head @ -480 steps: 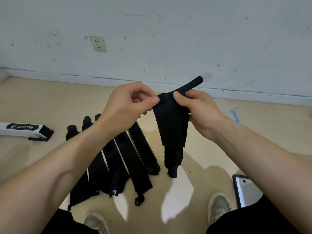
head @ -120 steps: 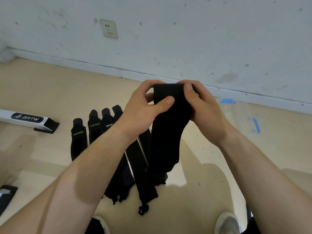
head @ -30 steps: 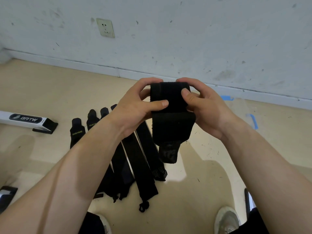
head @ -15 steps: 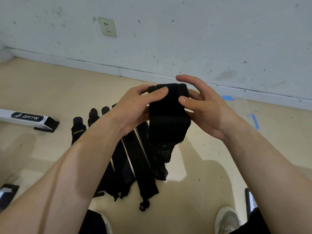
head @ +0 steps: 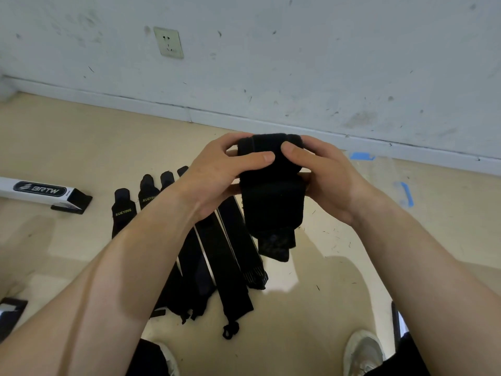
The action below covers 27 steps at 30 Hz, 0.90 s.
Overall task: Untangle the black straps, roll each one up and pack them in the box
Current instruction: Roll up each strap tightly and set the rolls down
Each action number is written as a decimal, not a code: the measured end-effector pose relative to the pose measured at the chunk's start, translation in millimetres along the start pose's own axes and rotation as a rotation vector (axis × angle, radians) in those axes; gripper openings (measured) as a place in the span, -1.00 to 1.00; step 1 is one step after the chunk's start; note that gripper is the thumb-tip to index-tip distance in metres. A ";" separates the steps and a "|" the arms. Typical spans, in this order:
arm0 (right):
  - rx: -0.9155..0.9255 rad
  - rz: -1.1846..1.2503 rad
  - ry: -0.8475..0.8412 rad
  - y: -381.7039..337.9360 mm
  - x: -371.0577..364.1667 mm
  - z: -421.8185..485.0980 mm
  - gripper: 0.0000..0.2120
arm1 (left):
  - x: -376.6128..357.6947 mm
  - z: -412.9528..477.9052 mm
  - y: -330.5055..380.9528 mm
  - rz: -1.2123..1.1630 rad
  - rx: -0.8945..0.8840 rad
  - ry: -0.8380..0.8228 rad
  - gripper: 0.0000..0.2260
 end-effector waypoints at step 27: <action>0.028 -0.105 0.030 11.2 -14.2 -6.4 -0.78 | 20.2 0.2 1.9 -0.269 -0.014 0.207 -0.69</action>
Point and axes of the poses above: each hand's wrist, its own z-axis towards the middle knuckle, its own x-axis out of the back of the hand, y = z × x, the point moved 5 cm from there along z, towards the middle knuckle, and after that the axes turned 10 degrees about x, right-handed, at the moved point
